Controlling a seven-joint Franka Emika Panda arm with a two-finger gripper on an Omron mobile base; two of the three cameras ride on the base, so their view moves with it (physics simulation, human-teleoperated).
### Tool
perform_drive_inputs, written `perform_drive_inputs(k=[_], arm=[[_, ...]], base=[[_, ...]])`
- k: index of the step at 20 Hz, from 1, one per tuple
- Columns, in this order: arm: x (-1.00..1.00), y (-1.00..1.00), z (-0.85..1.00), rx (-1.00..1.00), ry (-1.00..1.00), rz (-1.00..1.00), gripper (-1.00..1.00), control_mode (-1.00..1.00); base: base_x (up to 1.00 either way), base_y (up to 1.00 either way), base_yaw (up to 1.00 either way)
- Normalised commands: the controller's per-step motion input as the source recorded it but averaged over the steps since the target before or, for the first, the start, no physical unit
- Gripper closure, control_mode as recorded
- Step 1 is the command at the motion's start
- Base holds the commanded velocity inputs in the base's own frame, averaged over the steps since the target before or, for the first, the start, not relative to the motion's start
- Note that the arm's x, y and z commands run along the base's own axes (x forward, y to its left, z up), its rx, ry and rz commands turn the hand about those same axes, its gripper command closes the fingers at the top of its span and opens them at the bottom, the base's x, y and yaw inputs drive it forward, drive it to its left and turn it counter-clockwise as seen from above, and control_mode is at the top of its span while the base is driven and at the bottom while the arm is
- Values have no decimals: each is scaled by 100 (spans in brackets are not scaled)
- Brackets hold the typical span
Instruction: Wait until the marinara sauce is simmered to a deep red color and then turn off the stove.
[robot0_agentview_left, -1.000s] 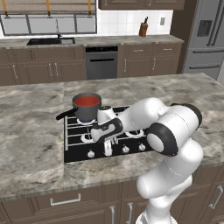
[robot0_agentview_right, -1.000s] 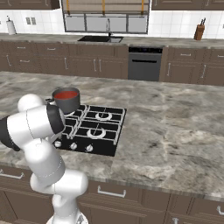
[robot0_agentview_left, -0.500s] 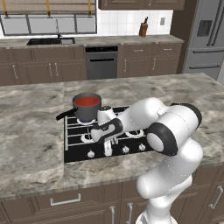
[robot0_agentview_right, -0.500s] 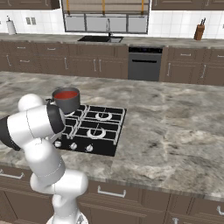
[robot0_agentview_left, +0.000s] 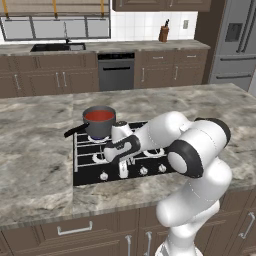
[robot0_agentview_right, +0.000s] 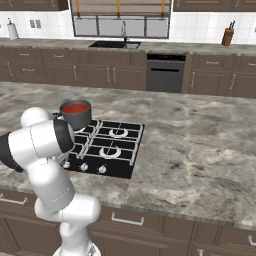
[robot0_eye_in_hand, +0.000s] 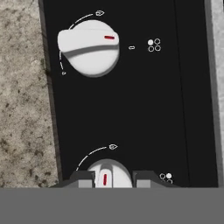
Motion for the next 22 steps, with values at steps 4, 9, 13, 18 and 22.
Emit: perform_drive_inputs(k=[4,9,13,18,22], arm=[[0,0,0,2,0,0,100,-100],[-1,-1,-3,4,0,-2,100,-100],[-18,-13,-20,8,0,-10,100,-100],[-32,-26,-38,3,0,-24,100,-100],[-36,-31,-47,3,0,-39,100,-100]], base=[[0,0,0],[0,0,0],[0,0,0],[0,0,0],[0,0,0]])
